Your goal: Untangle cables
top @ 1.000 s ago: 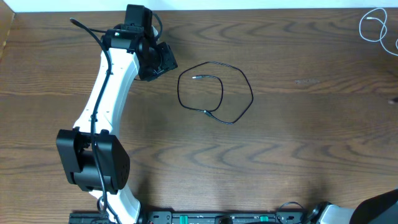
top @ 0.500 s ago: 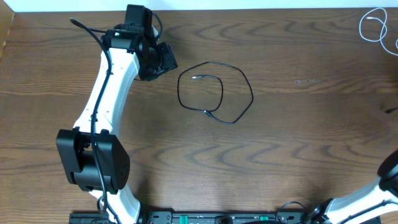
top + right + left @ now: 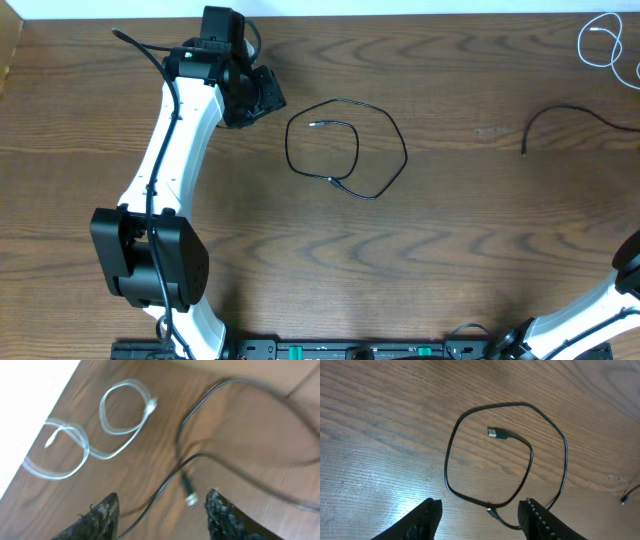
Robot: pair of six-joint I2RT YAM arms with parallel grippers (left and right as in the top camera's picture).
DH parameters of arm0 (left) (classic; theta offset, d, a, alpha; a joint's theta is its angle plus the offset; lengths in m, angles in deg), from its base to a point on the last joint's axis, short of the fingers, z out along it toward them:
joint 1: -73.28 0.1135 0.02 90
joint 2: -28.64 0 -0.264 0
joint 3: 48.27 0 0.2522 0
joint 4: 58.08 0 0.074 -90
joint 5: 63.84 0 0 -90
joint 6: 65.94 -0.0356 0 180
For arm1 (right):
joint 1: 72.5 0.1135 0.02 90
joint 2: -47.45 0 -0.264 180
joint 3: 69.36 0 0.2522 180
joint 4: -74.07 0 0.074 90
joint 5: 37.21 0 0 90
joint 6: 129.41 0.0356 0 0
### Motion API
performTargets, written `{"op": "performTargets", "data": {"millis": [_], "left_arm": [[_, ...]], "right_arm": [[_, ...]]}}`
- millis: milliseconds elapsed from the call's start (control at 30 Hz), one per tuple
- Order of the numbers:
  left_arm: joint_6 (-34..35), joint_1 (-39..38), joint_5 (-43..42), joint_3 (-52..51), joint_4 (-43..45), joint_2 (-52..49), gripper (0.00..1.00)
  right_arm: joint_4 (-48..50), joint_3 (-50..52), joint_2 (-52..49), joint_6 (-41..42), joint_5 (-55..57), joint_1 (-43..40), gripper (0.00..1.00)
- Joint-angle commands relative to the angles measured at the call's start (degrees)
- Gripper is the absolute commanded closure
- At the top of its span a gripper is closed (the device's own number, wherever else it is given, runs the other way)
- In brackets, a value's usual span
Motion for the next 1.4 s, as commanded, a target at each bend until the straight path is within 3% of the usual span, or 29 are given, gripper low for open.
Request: {"op": "performTargets", "data": {"millis": [0, 233, 300, 533, 633, 667, 833, 1133, 1367], "left_arm": [[-0.5, 0.1, 0.8, -0.7, -0.1, -0.5, 0.46], [-0.5, 0.1, 0.8, -0.7, 0.1, -0.5, 0.46], [-0.5, 0.1, 0.8, -0.7, 0.7, -0.5, 0.4], [-0.5, 0.1, 1.8, -0.7, 0.6, -0.5, 0.37], [-0.5, 0.1, 5.2, -0.7, 0.6, -0.5, 0.29], [-0.5, 0.1, 6.0, -0.7, 0.6, -0.5, 0.22], [-0.5, 0.1, 6.4, -0.7, 0.3, -0.5, 0.2], [-0.5, 0.1, 6.4, -0.7, -0.3, -0.5, 0.19], [-0.4, 0.1, 6.3, -0.7, -0.3, -0.5, 0.15]], "right_arm": [[-2.6, -1.9, -0.2, -4.9, -14.1, 3.0, 0.45], [-10.6, -1.8, -0.3, -14.4, -24.8, 15.6, 0.31], [-12.2, -1.7, -0.5, -16.0, -24.7, 20.1, 0.28], [-16.3, -1.7, -1.7, -16.4, -22.0, 35.4, 0.26], [-17.5, -1.7, -3.2, -15.1, -19.0, 41.1, 0.26], [-17.9, -1.7, -4.6, -14.2, -16.8, 44.4, 0.25], [-17.8, -1.7, -9.0, -10.6, -14.3, 51.9, 0.24], [-26.0, -1.7, -11.3, 1.7, -2.3, 57.6, 0.22], [-28.2, 0.0, -11.3, 2.7, -1.2, 59.1, 0.21]]}}
